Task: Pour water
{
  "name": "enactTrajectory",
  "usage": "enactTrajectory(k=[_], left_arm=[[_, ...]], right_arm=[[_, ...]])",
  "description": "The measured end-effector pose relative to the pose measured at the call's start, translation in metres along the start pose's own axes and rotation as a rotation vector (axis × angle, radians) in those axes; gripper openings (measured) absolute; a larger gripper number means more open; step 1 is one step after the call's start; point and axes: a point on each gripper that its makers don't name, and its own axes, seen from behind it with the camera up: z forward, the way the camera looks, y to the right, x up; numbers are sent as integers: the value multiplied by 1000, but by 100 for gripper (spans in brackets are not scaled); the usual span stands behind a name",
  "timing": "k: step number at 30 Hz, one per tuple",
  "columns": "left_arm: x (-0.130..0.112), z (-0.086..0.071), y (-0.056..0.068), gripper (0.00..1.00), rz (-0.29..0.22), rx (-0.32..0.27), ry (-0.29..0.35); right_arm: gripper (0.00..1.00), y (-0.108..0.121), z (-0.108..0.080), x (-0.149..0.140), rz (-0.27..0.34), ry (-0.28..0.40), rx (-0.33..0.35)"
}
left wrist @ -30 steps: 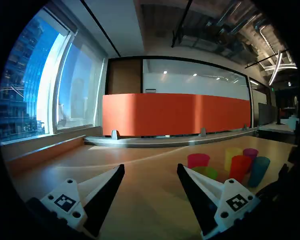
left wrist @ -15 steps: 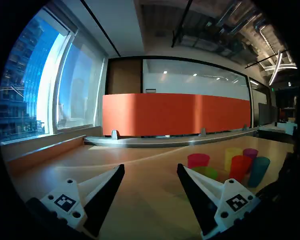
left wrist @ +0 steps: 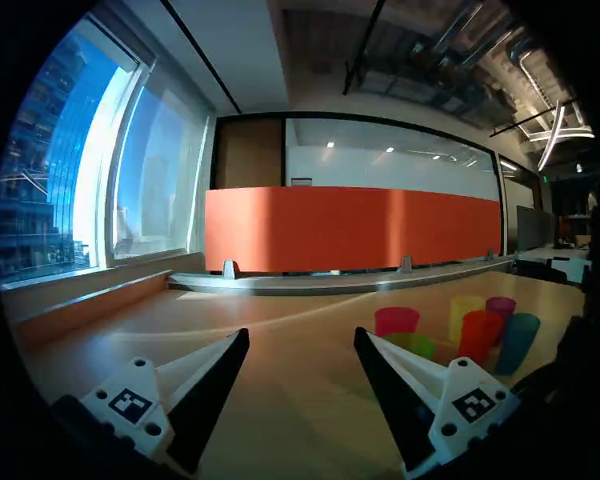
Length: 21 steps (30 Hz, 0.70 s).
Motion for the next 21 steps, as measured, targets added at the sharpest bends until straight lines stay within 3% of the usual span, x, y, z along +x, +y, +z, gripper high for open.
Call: enactTrajectory(k=[21], left_arm=[[0, 0, 0, 97, 0, 0, 0]], right_arm=[[100, 3, 1, -9, -46, -20, -17]])
